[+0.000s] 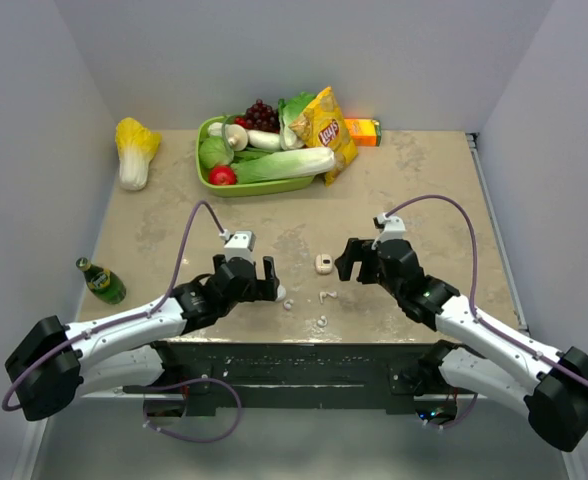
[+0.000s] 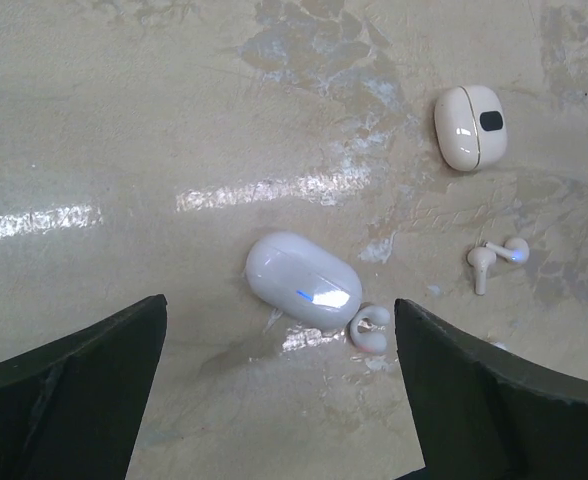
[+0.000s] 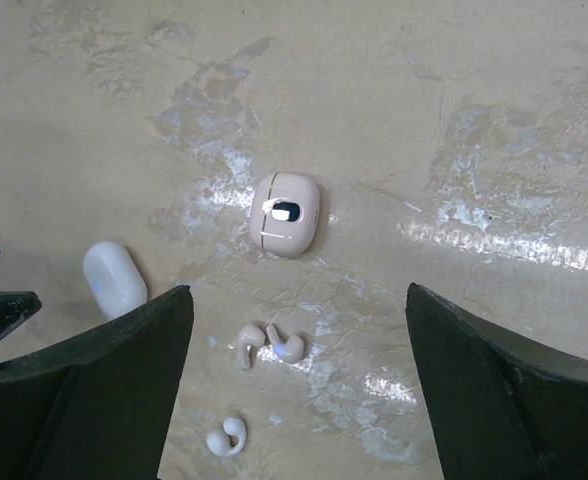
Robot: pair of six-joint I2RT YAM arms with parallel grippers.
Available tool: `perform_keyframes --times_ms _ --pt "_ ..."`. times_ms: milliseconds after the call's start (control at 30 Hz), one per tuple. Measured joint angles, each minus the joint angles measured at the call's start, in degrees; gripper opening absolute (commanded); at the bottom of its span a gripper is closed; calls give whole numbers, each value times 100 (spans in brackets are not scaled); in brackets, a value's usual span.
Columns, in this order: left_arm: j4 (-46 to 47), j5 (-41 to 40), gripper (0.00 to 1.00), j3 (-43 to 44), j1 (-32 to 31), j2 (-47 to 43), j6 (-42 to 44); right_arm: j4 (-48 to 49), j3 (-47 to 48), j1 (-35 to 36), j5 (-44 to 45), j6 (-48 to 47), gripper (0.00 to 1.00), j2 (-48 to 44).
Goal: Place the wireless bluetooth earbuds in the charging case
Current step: Pick up the charging case at the center of the board.
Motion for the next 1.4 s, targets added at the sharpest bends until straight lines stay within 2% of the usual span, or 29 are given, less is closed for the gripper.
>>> perform_keyframes --times_ms 200,267,500,633,733,767,800,933,1000,1067,1167,1233,1300,1400 --pt "-48 -7 98 -15 0 -96 74 -4 0 0 -26 -13 89 -168" --pt "-162 -37 88 -15 0 -96 74 -4 0 0 -42 -15 87 -229" --pt "-756 -354 63 -9 0 83 -92 2 -48 0 -101 -24 85 -330" --pt "-990 -400 43 -9 0 262 -243 -2 -111 0 -144 -33 85 -332" --pt "-979 -339 36 -17 -2 299 -254 0 -129 0 -144 -37 85 -332" --pt "-946 -299 37 -33 -4 299 -256 7 -138 0 -146 -37 85 -334" --pt "-898 -254 45 -57 -7 299 -254 7 -149 0 -146 -42 85 -334" --pt "-710 -125 61 -157 -39 341 -184 2 -162 0 -151 -52 85 -334" --pt "-638 -107 61 -155 -46 428 -79 2 -162 0 -157 -57 85 -334" --pt "-573 -92 58 -142 -48 575 50 0 -162 0 -166 -57 85 -334" --pt "-551 -33 44 -105 -55 756 197 -4 -162 0 -166 -57 85 -341" --pt "-549 24 30 -103 -92 798 243 -2 -162 0 -166 -59 85 -361" --pt "-531 68 24 -103 -195 798 284 -2 -162 0 -166 -57 85 -387" --pt "-481 90 25 -103 -391 844 275 -2 -162 0 -166 -57 85 -402"
